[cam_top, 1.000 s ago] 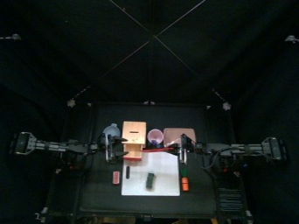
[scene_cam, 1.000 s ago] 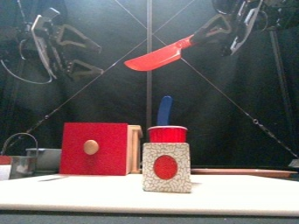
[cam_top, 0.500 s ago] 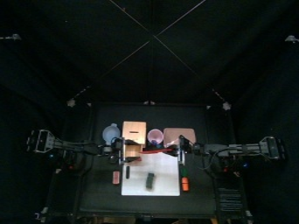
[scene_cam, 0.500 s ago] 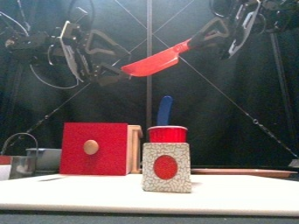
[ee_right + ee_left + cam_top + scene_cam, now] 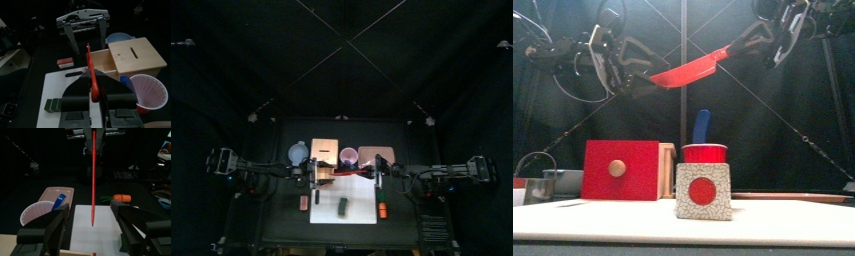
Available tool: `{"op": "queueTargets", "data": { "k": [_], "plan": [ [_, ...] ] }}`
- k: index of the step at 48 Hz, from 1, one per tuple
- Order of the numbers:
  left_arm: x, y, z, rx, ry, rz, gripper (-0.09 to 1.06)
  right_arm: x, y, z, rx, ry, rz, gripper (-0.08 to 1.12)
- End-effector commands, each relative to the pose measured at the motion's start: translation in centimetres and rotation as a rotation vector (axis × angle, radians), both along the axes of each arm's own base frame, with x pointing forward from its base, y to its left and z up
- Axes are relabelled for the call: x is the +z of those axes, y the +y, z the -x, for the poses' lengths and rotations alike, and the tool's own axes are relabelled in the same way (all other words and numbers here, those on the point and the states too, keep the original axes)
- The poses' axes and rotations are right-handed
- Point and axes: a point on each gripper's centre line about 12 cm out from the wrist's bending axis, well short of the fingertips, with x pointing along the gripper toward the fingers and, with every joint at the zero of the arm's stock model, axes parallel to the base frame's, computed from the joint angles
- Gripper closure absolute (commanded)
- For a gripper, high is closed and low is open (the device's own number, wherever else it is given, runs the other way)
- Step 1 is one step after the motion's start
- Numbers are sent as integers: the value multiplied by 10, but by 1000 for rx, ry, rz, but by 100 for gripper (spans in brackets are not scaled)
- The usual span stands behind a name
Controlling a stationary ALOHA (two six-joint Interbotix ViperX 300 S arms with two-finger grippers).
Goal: Place sushi on board then cut the sushi with the knife then place the pieces on the plate
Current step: Grasp knife edge with left hand
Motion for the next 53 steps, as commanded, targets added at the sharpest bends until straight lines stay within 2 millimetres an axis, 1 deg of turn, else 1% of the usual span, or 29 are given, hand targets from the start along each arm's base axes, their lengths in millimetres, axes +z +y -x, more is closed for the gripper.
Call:
{"op": "queueTargets", "data": {
  "k": [1, 9, 15, 25, 39, 47, 50, 53],
  "plan": [
    [12, -1, -6, -5, -40, -2, 17, 7, 1, -1, 1, -27, 3, 66],
    [12, -1, -6, -5, -38, -2, 29, 5, 0, -2, 1, -19, 5, 66],
    [10, -2, -6, -13, -26, -8, 37, 7, 0, -3, 0, -27, 5, 66],
    [9, -8, -6, -36, -10, -17, 39, 6, 0, -3, 0, -25, 7, 66],
    [8, -7, -6, -31, -3, -14, 43, 6, 1, -3, 0, -25, 4, 66],
    [7, -6, -8, -29, 28, -11, 53, 5, 1, -3, 0, -22, 2, 66],
    [8, -6, -8, -29, 31, -12, 58, 2, 2, -3, 6, -7, 1, 66],
    [9, -7, -8, -30, 31, -17, 60, -2, 4, -3, 15, 14, -1, 66]
  ]
}}
